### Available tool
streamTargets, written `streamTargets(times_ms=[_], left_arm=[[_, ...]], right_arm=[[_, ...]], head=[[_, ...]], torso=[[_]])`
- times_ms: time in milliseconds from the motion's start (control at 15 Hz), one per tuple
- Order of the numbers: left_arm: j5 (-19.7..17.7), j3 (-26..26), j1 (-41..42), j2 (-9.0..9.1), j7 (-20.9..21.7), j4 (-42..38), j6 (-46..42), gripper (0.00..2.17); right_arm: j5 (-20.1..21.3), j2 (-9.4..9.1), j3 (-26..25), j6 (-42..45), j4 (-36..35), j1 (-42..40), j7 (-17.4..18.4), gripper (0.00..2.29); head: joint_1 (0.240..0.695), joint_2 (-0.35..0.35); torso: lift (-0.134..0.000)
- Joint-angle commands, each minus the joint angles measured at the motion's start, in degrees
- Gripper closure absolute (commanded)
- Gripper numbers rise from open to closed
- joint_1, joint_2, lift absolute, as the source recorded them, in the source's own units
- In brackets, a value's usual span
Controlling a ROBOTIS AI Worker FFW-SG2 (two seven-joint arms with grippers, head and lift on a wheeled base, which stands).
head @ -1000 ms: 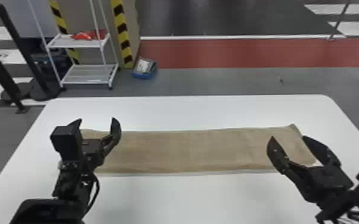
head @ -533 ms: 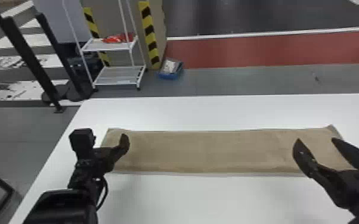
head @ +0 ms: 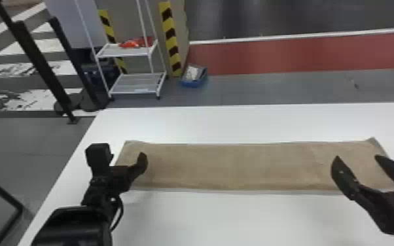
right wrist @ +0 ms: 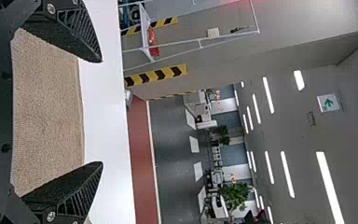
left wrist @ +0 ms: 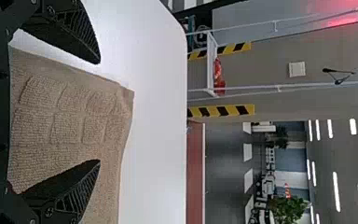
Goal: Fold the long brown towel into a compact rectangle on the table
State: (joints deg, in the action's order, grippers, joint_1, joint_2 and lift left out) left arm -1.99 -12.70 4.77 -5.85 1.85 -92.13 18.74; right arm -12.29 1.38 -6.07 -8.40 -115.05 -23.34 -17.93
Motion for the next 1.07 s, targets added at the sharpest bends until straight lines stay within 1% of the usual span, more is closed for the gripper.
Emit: streamTargets(times_ms=[0,67,667,867,933,1000], left_arm=[[-0.12,-0.13,-0.02,-0.65,-0.01,0.02,0.91,0.16],[-0.47,-0.13,-0.11,-0.74,-0.01,0.19,0.91,0.2],[-0.29,-0.66,-0.11,-0.74,0.26,0.37,3.9,0.21],[-0.12,-0.31,0.15,-0.65,0.52,-0.07,3.9,0.45],[-0.12,-0.22,0.24,-0.65,0.96,-0.25,3.9,0.58],[-0.03,-0.31,0.41,-0.57,1.22,-0.51,3.9,0.79]], right_arm=[[-0.28,0.37,0.0,0.0,0.0,-0.12,0.0,0.1],[-0.45,0.46,0.0,0.0,0.18,-0.12,0.0,0.1],[-1.51,1.16,-0.09,1.76,0.88,-0.48,0.0,0.11],[-1.77,1.16,-0.18,2.11,0.88,-0.56,0.0,0.11],[-1.86,1.16,-0.18,2.29,0.88,-0.56,0.0,0.11],[-1.86,1.08,-0.18,2.29,0.97,-0.56,0.0,0.11]], head=[[0.695,0.186],[0.695,0.188],[0.695,0.198],[0.695,0.194],[0.695,0.193],[0.695,0.191]], torso=[[-0.121],[-0.121],[-0.121],[-0.12],[-0.12],[-0.12]])
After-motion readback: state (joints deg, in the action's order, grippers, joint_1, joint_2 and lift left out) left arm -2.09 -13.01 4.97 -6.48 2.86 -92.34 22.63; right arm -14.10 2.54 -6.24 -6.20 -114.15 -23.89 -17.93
